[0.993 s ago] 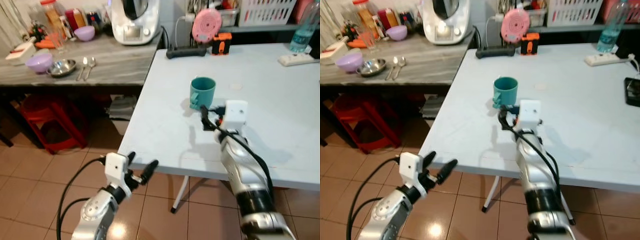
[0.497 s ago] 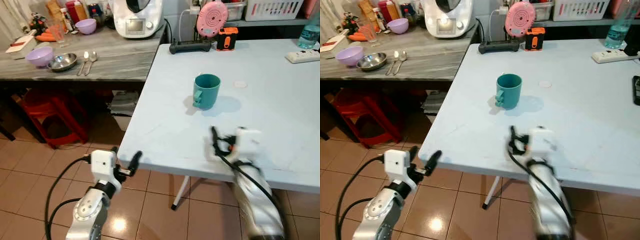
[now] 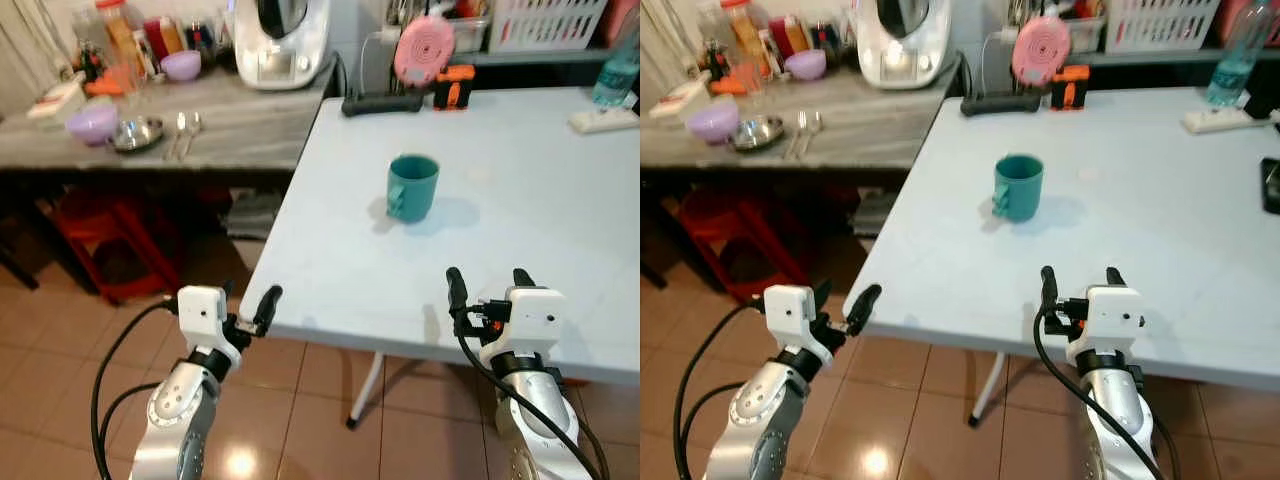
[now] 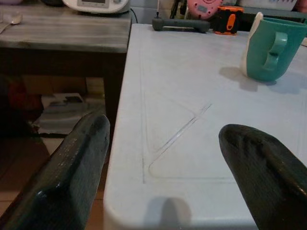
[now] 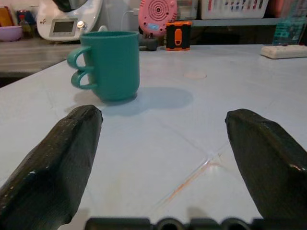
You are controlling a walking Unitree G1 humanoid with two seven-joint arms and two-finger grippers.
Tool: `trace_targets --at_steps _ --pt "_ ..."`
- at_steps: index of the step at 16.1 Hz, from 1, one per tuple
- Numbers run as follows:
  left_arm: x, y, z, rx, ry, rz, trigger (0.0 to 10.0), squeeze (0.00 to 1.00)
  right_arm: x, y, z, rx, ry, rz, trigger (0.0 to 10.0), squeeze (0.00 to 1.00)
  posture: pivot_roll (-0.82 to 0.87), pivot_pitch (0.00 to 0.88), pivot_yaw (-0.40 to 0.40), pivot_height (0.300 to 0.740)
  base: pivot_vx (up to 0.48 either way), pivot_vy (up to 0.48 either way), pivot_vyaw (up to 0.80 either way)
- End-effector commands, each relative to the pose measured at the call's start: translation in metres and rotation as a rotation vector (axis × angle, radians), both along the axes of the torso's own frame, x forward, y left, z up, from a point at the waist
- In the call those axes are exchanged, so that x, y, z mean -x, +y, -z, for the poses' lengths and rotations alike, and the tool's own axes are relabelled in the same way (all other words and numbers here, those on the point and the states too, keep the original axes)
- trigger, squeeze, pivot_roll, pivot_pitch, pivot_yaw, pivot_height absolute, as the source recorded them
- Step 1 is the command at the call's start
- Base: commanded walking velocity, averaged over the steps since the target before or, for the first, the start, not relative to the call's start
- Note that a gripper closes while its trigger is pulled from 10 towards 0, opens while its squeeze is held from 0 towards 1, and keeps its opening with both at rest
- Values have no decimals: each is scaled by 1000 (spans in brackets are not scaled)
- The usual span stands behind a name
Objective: Setting the table
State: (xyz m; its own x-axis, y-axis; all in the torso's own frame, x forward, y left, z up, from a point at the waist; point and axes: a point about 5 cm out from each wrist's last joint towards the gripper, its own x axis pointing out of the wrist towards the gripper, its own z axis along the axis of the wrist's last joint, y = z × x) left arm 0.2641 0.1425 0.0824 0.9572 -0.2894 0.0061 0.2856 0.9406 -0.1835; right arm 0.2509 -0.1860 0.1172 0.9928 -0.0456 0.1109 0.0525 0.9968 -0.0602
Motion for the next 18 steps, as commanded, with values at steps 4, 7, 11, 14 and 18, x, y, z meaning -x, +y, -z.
trace_targets --at_steps 4,7,11,14,18 --pt "3 2 2 1 -3 4 10000 0 -3 10 -6 4 -10 -46 10000 0 -48 2 124 740 378 0 0" --pt "4 2 2 4 -4 4 10000 0 -3 12 -6 3 -6 -55 10000 0 -44 5 120 740 381 0 0" --pt "6 2 4 7 3 3 10000 0 -2 15 -4 3 3 -64 10000 0 -44 10 121 740 362 0 0" --pt "8 2 6 -22 3 13 10000 0 -1 18 -1 -4 18 -77 10000 0 -43 12 126 740 0 0 0" --pt "12 3 11 -44 16 36 10000 0 1 28 9 -12 62 -125 10000 0 -36 13 127 740 0 0 0"
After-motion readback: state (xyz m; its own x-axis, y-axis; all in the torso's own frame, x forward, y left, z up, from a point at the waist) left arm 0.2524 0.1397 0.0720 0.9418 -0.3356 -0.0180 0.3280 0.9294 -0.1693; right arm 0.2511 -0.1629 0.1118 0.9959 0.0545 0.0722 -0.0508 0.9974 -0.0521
